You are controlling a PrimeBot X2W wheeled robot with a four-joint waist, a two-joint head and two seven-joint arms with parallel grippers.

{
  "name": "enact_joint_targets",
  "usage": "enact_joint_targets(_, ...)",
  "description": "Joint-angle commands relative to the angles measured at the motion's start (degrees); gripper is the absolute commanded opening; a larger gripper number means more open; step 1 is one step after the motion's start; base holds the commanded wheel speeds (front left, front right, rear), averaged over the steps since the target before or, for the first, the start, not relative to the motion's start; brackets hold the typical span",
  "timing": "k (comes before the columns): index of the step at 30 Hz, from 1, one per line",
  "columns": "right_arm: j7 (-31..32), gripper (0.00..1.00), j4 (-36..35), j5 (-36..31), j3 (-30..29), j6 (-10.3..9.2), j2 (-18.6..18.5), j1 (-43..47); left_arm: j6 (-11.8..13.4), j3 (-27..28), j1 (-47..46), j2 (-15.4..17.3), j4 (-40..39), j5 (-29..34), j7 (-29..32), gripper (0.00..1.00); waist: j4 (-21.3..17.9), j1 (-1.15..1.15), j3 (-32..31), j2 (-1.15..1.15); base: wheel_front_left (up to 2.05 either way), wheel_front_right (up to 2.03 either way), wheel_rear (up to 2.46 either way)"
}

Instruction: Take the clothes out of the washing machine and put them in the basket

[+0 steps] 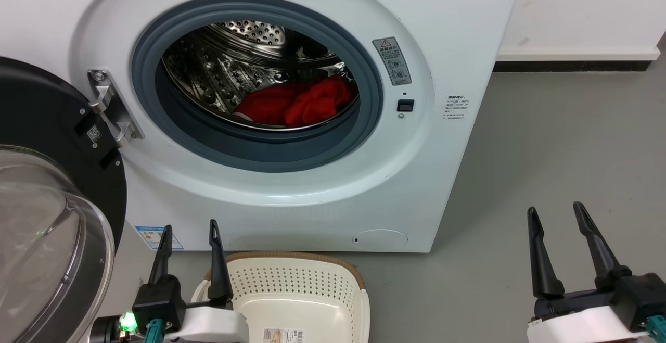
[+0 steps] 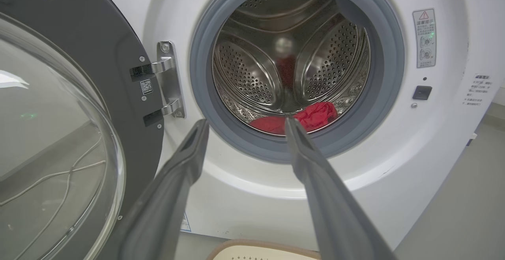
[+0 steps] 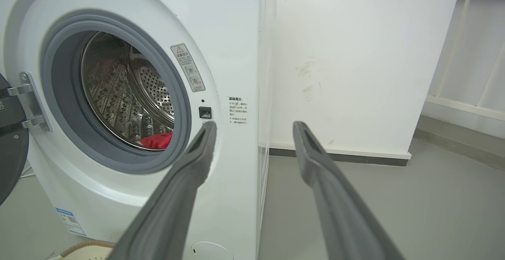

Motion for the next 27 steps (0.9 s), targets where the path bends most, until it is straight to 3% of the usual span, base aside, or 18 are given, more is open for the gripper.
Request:
enact_joint_targets(1,-0.56,1.0,-0.51,-1.11,0.01,-0.02,0.07,0.79,-0.05,0.16,0.48,-0.08,-0.01,1.16,-0.54,1.0,0.0,0.0,0.02,0.0,0.0,0.0,0.0)
enact_joint_targets(27,-0.9,1.0,0.82,0.27,0.31,-0.02,0.08,1.3,-1.35,1.33,0.89,-0.38,0.99,0.02,-0.91,1.0,-0.09,0.0,0.14,0.0,0.0,0.0,0.0)
